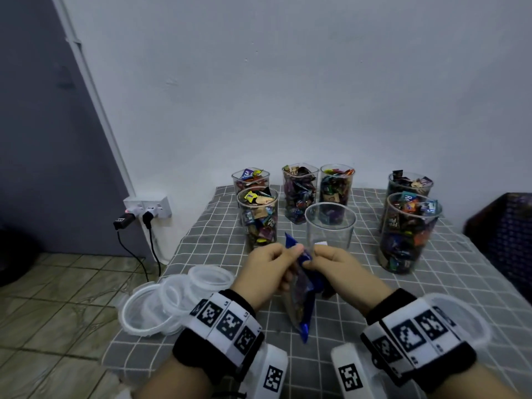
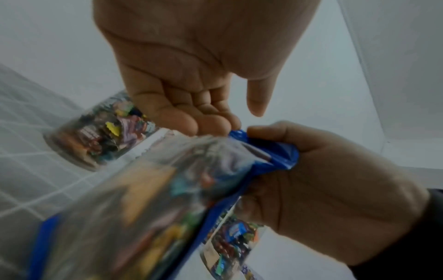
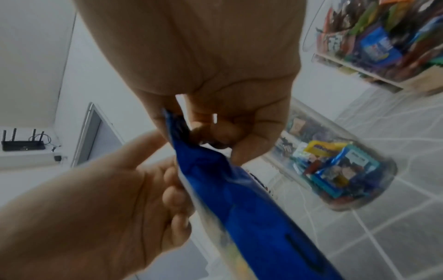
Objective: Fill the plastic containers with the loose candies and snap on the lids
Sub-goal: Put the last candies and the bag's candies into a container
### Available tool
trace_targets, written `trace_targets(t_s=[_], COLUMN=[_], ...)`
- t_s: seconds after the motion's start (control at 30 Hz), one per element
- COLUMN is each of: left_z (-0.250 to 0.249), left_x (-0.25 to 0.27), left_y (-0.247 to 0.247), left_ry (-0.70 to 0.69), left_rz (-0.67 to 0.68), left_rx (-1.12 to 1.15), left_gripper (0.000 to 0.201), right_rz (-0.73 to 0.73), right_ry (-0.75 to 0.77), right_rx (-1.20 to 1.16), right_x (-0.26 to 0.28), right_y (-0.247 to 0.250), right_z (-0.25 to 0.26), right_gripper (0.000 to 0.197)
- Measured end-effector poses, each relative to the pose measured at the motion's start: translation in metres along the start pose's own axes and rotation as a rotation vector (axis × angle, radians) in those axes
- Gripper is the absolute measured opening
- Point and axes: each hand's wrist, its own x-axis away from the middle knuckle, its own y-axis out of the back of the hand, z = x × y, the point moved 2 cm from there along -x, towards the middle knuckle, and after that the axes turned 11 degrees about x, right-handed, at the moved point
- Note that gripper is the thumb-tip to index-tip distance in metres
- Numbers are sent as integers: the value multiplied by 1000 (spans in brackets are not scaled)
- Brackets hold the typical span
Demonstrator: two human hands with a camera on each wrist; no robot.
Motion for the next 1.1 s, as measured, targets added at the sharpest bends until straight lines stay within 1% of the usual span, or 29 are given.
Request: trace_targets(t_s=[0.07, 0.17, 0.27, 0.33, 0.4, 0.5, 0.6, 0.8, 1.0, 1.1], left_z=[1, 9, 12, 14, 17, 21, 27, 34, 36, 36], left_x=[-2, -5, -4, -1, 1, 2, 2, -2, 3, 5], left_y=[-8, -10, -8, -6, -4, -1, 1, -1, -2, 0], left_ry=[14, 79, 123, 127, 126, 127, 133, 133, 130, 113], left_rz=[11, -24, -20, 13, 37, 57, 44, 17, -10, -13], left_rx=[-22, 16, 74, 100, 126, 179, 256, 315, 419, 393], left_gripper=[35, 37, 36, 34, 33, 31, 33, 35, 37, 37], right_rz=[30, 41, 34, 22, 4, -25, -54, -96, -151, -148], right_ry=[19, -10, -33, -69, -101, -110, -114, -114, -141, -130], right_rx=[-43, -115, -164, -191, -229, -268, -287, -322, -424, -361], right_x=[-1, -1, -4, -6, -8, -7, -8, -9, -7, -4], right_y=[-9, -14, -15, -16, -17, -18, -19, -18, -15, -13], right_z=[0, 1, -3, -8, -12, -15, -20, -24, -31, -33], right_gripper=[15, 23, 21, 22, 29, 32, 31, 32, 30, 29])
